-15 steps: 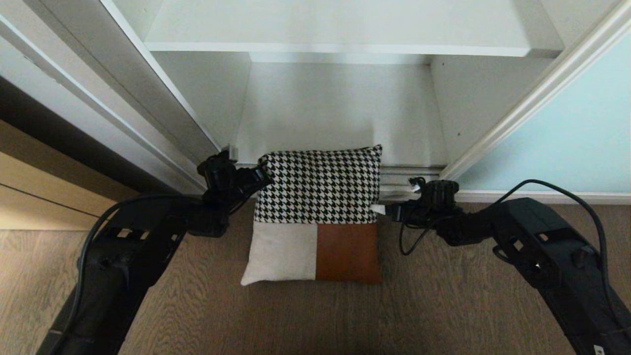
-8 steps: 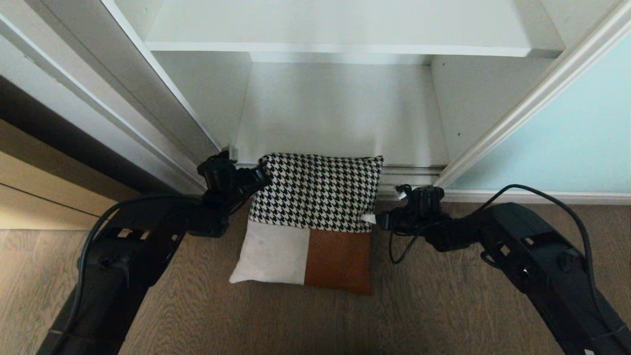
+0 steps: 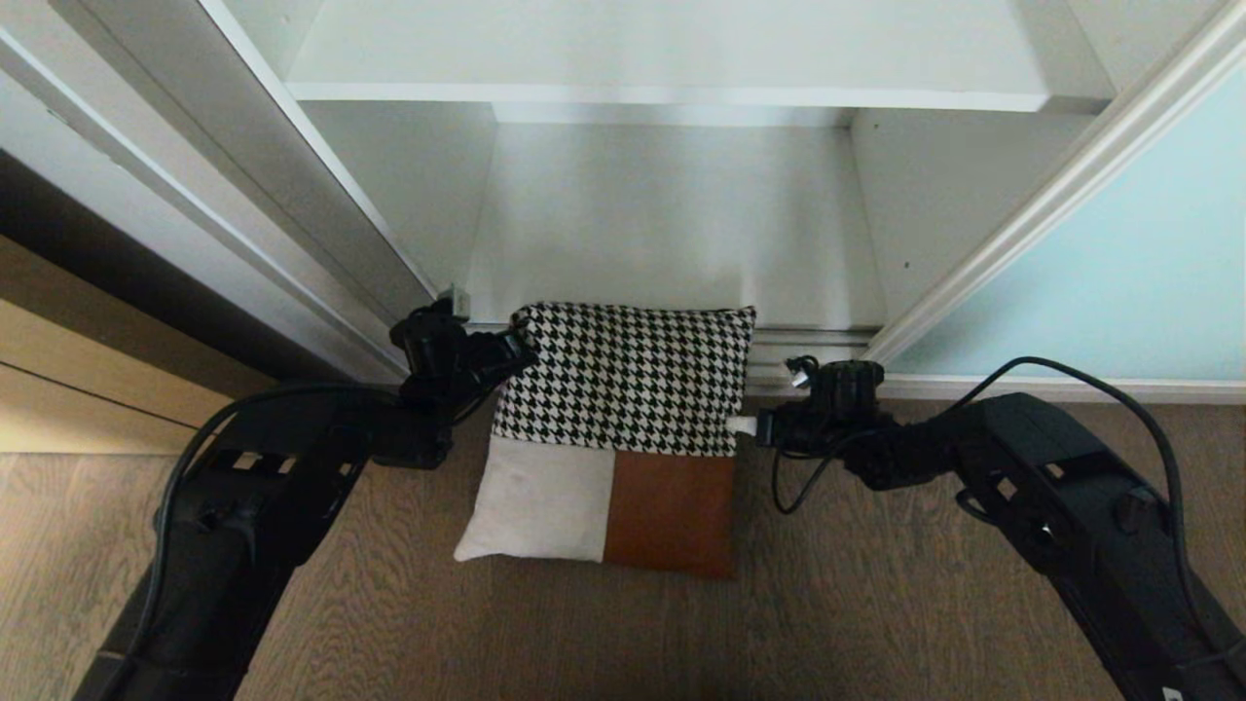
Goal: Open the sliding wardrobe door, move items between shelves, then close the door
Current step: Place the pillow on the lower shelf
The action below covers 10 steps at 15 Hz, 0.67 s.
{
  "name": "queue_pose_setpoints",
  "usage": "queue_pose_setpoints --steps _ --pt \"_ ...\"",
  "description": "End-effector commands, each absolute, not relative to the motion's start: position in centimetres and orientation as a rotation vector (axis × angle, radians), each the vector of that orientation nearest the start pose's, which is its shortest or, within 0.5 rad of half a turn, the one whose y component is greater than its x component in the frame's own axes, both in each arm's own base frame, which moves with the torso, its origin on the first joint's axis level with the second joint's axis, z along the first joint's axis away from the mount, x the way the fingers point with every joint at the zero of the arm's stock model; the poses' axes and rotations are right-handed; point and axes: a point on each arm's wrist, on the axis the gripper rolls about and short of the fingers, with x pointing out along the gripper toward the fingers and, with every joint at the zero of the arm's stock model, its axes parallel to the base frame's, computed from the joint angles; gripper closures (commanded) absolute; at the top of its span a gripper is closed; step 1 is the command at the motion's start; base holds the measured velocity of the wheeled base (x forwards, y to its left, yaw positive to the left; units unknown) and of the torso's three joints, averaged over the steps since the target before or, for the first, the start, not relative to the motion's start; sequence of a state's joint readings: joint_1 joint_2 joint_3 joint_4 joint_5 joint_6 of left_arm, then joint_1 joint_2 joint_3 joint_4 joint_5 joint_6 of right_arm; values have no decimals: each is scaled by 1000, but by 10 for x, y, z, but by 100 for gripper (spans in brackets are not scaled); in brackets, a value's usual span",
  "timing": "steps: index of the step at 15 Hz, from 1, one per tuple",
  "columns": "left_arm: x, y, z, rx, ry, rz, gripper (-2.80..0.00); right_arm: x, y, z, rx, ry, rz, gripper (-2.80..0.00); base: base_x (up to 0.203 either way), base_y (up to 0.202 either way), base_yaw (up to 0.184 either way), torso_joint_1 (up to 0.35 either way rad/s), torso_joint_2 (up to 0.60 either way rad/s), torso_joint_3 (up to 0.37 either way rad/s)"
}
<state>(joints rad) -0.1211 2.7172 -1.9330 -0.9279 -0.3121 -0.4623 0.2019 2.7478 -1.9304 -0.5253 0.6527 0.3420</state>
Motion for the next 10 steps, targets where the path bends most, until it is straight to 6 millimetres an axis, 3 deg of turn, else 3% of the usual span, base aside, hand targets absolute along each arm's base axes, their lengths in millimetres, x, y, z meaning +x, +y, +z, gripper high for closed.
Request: queue_pose_setpoints --steps 1,5,10 --pt "546 -73 66 -444 -42 -459 0 531 123 29 399 400 801 0 0 0 0 0 0 0" --pt "545 -73 77 -442 -62 -459 0 531 123 52 418 336 805 0 0 0 0 0 0 0" --pt "539 -71 115 -439 -77 -457 0 526 114 103 405 244 811 0 0 0 0 0 0 0"
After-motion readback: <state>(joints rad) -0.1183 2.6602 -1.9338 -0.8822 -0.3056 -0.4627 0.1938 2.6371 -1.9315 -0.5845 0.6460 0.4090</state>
